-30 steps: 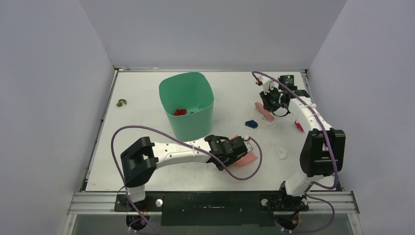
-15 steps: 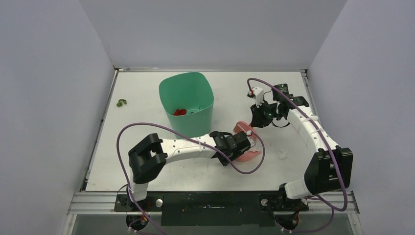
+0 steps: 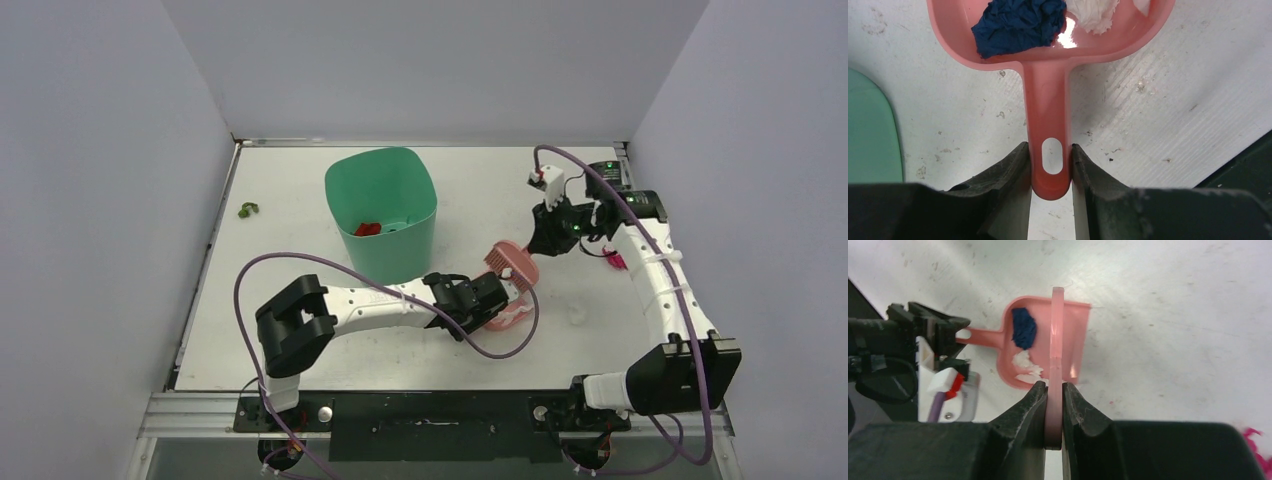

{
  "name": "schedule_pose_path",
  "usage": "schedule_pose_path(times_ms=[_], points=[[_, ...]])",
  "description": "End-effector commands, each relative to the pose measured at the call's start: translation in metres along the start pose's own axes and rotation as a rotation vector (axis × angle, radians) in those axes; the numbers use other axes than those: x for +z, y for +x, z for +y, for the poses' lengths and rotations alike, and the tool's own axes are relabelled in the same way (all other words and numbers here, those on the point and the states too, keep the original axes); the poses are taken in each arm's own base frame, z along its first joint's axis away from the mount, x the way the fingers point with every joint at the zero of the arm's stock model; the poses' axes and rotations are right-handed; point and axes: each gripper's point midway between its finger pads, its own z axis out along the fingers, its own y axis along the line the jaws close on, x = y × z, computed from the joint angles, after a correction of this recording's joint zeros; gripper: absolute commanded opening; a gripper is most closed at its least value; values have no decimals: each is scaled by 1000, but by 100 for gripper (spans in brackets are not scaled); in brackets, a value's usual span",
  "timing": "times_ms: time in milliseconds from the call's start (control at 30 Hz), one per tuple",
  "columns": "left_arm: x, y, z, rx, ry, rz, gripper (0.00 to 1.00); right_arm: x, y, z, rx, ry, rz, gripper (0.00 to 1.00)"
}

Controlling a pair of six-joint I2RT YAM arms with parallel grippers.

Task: Sweep away the paper scraps from the table

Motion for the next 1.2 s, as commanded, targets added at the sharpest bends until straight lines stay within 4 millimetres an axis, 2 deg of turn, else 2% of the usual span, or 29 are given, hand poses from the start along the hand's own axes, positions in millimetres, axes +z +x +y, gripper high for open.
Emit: schedule_pose_path(times_ms=[0,100,333,600,733,833,933,1033,1167], points=[[-28,-25,-6,-15,22,-131,0,-46,-30,-24,-16,140,-121,5],[-36,-26,-10,8,29,-142,0,-70,-22,-61,-7,300,-95,5],[-52,-27,-28,66,56,-131,0,-113,13,-147,-54,656,29,5],[-59,-26,-51,148,76,-92,0,-148,42,-210,-63,883,105,5],[-57,-28,-58,163,90,-85,0,-155,62,-238,-72,936,151,5],[-54,-31,-62,168,100,-81,0,-147,82,-251,-78,925,197,5],[-48,-34,-67,177,109,-67,0,-127,105,-252,-70,855,252,5],[-39,-34,-69,199,103,-36,0,-107,121,-241,-59,775,262,5],[-26,-33,-76,227,111,7,0,-85,134,-213,-58,661,250,5]])
